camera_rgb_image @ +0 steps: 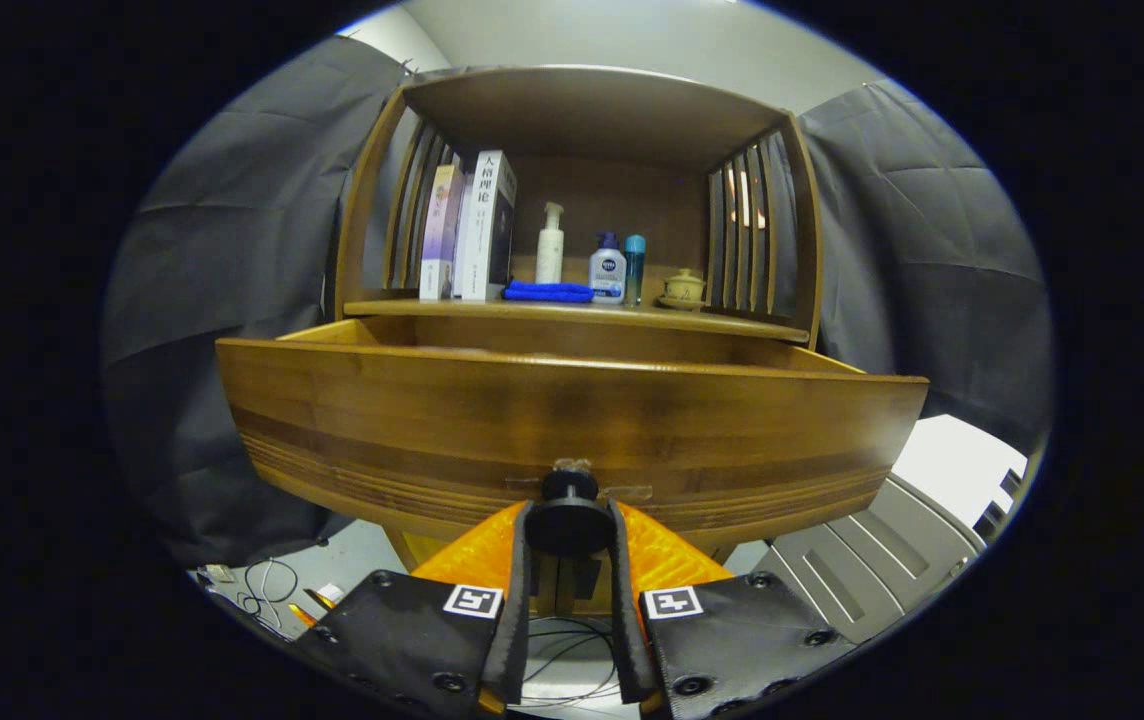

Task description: Pull open the drawer, take out the items inside it, and place them on the countertop above the cabinet.

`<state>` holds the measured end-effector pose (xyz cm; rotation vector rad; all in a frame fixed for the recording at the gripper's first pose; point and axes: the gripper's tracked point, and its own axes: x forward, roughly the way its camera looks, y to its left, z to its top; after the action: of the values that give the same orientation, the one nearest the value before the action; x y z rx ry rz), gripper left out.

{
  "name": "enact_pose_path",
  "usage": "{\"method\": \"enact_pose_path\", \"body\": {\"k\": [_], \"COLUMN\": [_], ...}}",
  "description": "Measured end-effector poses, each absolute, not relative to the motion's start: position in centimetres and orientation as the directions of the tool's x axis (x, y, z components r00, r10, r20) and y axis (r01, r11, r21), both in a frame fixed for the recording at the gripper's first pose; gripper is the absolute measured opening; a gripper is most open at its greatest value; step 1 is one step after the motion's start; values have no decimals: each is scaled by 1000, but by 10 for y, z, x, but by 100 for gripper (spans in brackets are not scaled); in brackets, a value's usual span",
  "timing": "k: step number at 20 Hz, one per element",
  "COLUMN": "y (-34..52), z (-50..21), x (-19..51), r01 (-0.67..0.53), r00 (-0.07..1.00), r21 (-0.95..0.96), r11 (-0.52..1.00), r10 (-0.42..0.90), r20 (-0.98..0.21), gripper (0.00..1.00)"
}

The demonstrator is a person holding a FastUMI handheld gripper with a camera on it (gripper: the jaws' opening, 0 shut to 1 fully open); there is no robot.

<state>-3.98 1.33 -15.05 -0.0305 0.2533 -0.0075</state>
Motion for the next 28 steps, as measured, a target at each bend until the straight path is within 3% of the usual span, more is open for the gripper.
{"method": "enact_pose_path", "body": {"k": [4, 8, 16, 23, 28], "y": [16, 12, 15, 29, 17], "z": [-154, -139, -47, 7, 12], "x": [-44, -58, -65, -18, 24], "r01": [-8, -19, -9, 6, 107], "r00": [972, 989, 1000, 999, 975], "r21": [-38, -8, -55, -66, -40], "r11": [999, 1000, 998, 998, 993], "r10": [-1, 17, 8, -9, -112], "r20": [-233, -145, -16, -51, -189], "gripper": [38, 100, 99, 99, 99]}}
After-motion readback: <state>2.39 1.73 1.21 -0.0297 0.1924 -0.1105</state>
